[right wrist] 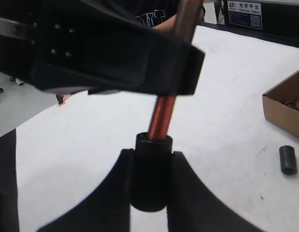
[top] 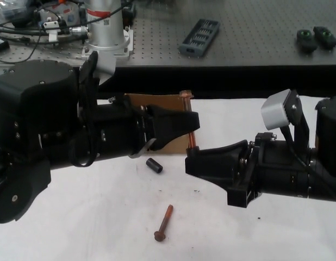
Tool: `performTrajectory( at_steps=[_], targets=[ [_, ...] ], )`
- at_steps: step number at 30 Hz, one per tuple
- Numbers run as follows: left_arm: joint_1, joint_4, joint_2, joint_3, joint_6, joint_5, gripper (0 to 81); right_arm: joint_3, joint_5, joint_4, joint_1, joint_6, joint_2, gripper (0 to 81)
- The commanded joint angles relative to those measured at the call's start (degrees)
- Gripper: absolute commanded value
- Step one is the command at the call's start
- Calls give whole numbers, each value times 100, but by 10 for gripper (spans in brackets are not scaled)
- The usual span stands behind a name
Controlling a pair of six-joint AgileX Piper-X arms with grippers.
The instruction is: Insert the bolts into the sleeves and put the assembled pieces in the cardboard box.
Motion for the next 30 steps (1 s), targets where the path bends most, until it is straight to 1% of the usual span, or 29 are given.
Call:
performTrajectory(
  at_steps=[1,11,14,17,21,24,30],
  targets=[
    [-16,-30,-49,-53,-110,114,6,-91,94,-269,3,72,-11,25],
    [-16,-30,-49,-53,-108,313,6,-91,394,-372,-43,70,-11,25],
    [-21,-30,-49,-53,124,58,6,-91,637,-769,-108,491,-11,25],
    [-21,-30,-49,-53,323,-145,6,-91,654,-1178,-207,809,-11,25],
    [-76,-30,-49,-53,377,-144,6,-91,626,-1146,-213,859,-11,25],
    [-150,-30,-49,-53,588,-144,6,-91,580,-1118,-213,858,-11,25],
    [-189,-41,-49,-53,1087,-425,1,-91,528,-1119,-213,858,-11,25]
  ],
)
